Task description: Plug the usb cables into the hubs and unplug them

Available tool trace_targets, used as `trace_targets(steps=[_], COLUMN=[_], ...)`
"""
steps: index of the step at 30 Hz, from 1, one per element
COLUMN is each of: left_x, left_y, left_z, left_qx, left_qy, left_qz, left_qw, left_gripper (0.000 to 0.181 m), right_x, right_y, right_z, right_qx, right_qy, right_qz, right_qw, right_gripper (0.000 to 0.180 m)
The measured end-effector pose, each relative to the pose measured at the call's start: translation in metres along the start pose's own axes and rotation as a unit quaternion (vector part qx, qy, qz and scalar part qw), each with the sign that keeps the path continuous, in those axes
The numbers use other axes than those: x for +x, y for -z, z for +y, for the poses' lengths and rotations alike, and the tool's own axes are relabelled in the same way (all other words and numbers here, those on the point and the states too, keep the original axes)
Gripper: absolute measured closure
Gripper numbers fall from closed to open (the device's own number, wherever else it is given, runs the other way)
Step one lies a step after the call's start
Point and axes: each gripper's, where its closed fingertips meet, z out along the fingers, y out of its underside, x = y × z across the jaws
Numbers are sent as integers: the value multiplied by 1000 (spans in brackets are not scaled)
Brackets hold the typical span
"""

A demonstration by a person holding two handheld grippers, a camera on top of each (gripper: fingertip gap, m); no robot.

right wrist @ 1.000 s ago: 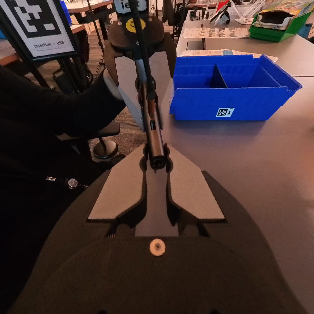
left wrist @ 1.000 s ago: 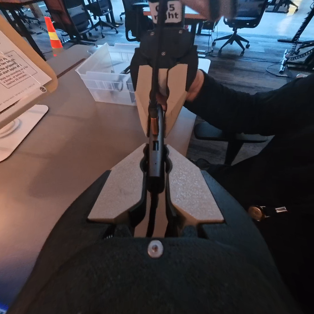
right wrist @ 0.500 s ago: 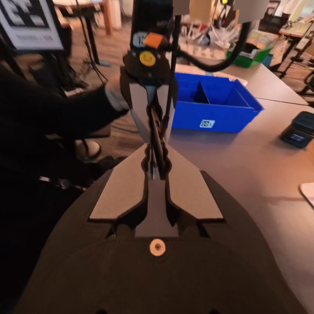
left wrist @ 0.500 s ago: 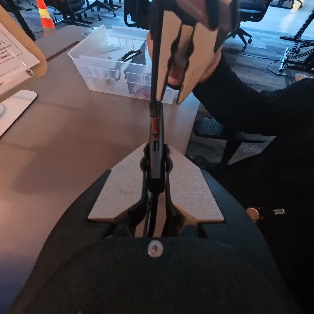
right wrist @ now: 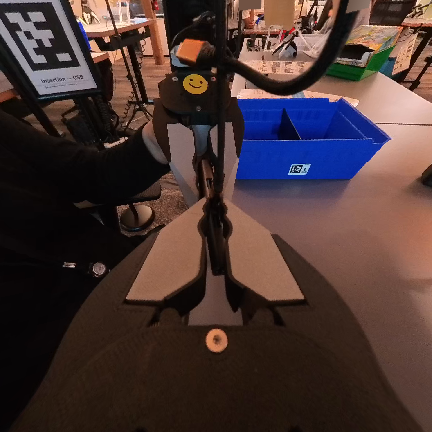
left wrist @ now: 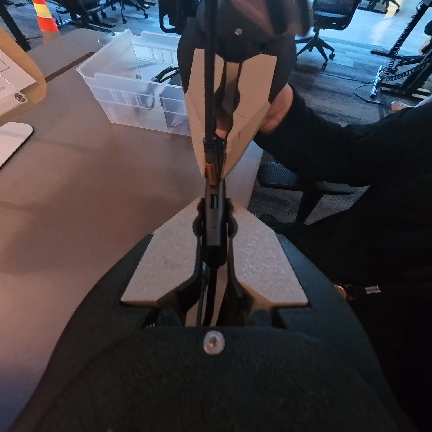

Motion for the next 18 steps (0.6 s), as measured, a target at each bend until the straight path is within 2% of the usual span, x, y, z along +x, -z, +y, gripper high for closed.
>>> trace_targets(steps=[9, 12, 18], left_x=[-3, -2, -10], left_y=[-4, -4, 3], left_z=[4, -6, -9], left_qx=[5, 48, 59], left_qy=[37, 47, 56], left_qz=[11, 17, 12], left_qw=[999, 998, 997], left_gripper=[167, 167, 166], right_x=[4, 4, 14], right_y=[-3, 1, -1], right_z=[3, -6, -14], right_qx=[20, 82, 174], right_qy=[12, -33, -100], right_qz=[6, -30, -56], right_qw=[1000, 996, 978], right_gripper=[176, 177, 178])
